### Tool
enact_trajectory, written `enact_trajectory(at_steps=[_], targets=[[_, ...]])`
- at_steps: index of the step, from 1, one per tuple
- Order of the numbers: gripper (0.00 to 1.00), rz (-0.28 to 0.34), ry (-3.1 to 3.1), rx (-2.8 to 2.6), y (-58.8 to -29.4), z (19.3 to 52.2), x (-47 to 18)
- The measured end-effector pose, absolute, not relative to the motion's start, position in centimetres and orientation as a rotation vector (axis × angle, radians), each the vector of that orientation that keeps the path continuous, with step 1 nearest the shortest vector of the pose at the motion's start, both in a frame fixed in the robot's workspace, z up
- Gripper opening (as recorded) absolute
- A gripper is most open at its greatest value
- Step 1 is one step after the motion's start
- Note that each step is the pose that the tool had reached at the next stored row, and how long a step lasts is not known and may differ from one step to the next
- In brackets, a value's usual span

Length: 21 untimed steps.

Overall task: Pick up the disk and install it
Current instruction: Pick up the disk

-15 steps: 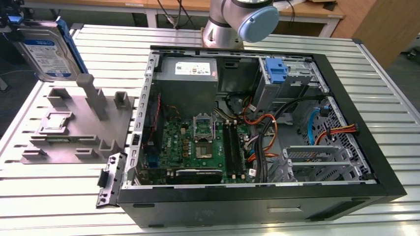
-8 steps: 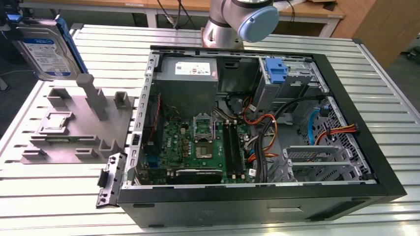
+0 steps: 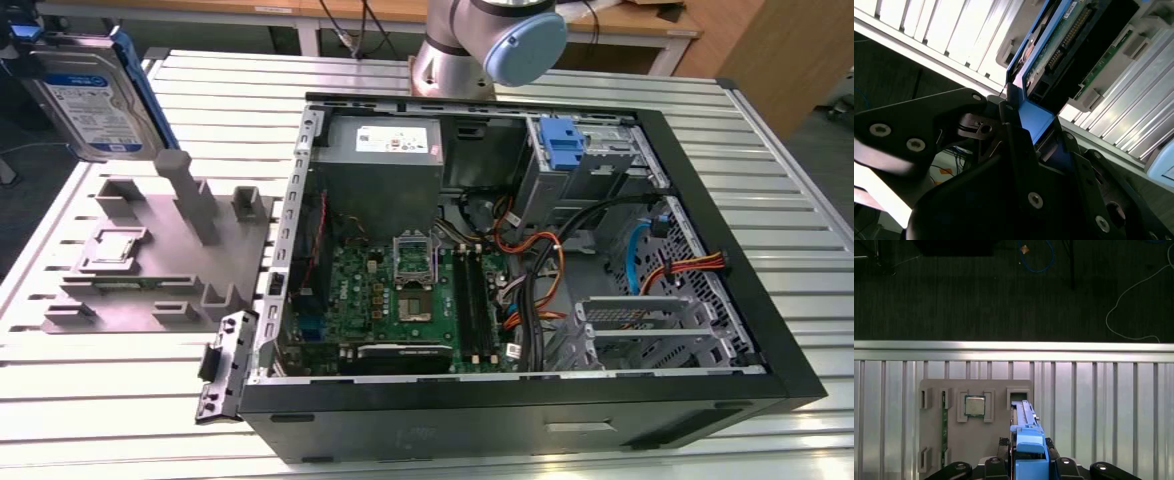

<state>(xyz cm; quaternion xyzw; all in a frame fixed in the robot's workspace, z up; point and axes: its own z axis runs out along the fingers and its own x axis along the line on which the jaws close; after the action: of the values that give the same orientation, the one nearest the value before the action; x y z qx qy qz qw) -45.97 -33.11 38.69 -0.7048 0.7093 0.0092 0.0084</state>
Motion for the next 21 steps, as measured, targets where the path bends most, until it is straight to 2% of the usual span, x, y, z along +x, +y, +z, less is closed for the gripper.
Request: enact_trajectory(at_steps=[21], targets=[[0.36,0.029,2.216,-2.202,-33.1,39.9,-46.0]])
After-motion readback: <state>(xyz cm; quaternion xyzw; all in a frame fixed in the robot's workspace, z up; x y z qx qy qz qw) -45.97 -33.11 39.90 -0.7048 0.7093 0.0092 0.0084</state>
